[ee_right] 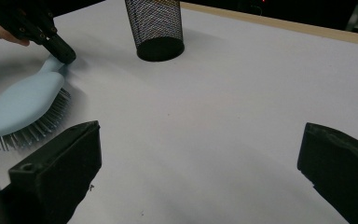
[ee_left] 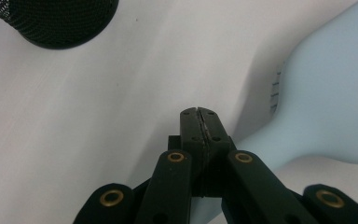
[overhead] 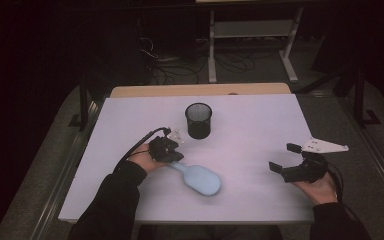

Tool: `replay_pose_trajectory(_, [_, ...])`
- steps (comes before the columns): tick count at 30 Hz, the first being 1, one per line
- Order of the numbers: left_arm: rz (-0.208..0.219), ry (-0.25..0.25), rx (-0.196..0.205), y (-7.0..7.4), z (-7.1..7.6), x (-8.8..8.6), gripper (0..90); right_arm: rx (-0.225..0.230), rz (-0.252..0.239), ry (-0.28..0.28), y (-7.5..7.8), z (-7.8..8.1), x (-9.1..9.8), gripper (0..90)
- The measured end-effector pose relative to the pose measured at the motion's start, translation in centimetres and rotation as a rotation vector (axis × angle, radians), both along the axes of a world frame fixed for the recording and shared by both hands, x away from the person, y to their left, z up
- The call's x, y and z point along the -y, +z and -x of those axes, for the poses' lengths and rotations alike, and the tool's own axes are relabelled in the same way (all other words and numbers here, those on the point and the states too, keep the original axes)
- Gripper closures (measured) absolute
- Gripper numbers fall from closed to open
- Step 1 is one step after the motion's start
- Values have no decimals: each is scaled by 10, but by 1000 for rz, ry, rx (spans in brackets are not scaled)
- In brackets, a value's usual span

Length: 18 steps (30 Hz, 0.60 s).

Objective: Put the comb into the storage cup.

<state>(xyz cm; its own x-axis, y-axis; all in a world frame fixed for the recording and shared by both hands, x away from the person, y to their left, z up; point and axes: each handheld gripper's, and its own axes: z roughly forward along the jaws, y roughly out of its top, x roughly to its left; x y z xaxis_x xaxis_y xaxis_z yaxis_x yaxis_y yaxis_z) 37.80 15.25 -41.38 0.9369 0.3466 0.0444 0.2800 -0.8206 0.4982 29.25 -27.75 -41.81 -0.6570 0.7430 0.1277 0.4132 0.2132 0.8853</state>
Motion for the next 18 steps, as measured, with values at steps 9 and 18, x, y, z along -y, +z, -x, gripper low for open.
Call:
replay_pose_trajectory(9, [-11, -6, -11, 0, 4, -3, 900, -1, 1, 0, 0, 0, 0, 0])
replay_pose_trajectory(18, [-19, -13, -14, 0, 8, -6, 900, -1, 2, 1, 0, 0, 0, 0])
